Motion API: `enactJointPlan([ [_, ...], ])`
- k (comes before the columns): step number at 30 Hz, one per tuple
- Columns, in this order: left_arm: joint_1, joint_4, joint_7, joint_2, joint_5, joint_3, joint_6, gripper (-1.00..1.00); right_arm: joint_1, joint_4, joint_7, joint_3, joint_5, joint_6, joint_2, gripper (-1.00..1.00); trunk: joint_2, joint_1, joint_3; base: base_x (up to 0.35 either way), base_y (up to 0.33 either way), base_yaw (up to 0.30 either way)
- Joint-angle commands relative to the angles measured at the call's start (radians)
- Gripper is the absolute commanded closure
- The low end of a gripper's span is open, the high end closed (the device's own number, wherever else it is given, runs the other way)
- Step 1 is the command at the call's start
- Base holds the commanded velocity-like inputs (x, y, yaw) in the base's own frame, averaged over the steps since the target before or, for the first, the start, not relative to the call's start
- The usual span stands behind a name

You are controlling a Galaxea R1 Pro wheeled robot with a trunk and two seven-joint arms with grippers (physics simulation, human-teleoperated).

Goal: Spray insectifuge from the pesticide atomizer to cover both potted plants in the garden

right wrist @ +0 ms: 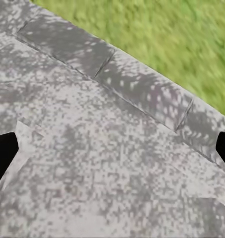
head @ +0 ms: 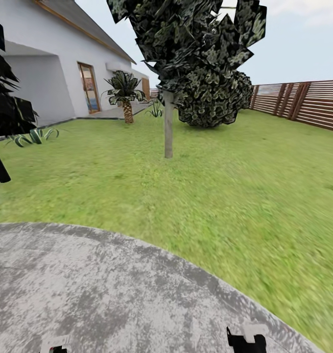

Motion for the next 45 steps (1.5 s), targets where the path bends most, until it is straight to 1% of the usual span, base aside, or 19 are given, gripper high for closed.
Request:
enactJointPlan([
  [1, -0.001, 0.001, -0.006, 0.0, -0.005, 0.009, -0.003, 1.0, 0.0, 0.0, -0.004, 0.009, -0.006, -0.003, 0.0, -1.0, 0.0, 0.0, -0.001, 0.313, 0.11, 0.278],
  [9, -0.001, 0.001, -0.006, 0.0, -0.005, 0.009, -0.003, 1.0, 0.0, 0.0, -0.004, 0.009, -0.006, -0.003, 0.0, -1.0, 0.0, 0.0, -0.001, 0.32, 0.092, 0.278],
  [30, -0.001, 0.001, -0.006, 0.0, -0.004, 0.009, -0.002, 1.0, 0.0, 0.0, -0.004, 0.009, -0.006, -0.003, 0.0, -1.0, 0.0, 0.0, -0.001, 0.326, 0.003, 0.278],
  [37, -0.001, 0.001, -0.006, 0.0, -0.005, 0.009, -0.001, 1.0, 0.0, 0.0, -0.005, 0.009, -0.006, -0.003, 0.0, -1.0, 0.0, 0.0, -0.001, 0.163, 0.0, 0.278],
  [45, -0.001, 0.001, -0.006, 0.0, -0.006, 0.008, -0.002, 1.0, 0.0, 0.0, -0.005, 0.009, -0.006, -0.003, 0.0, -1.0, 0.0, 0.0, -0.001, 0.017, 0.0, 0.278],
])
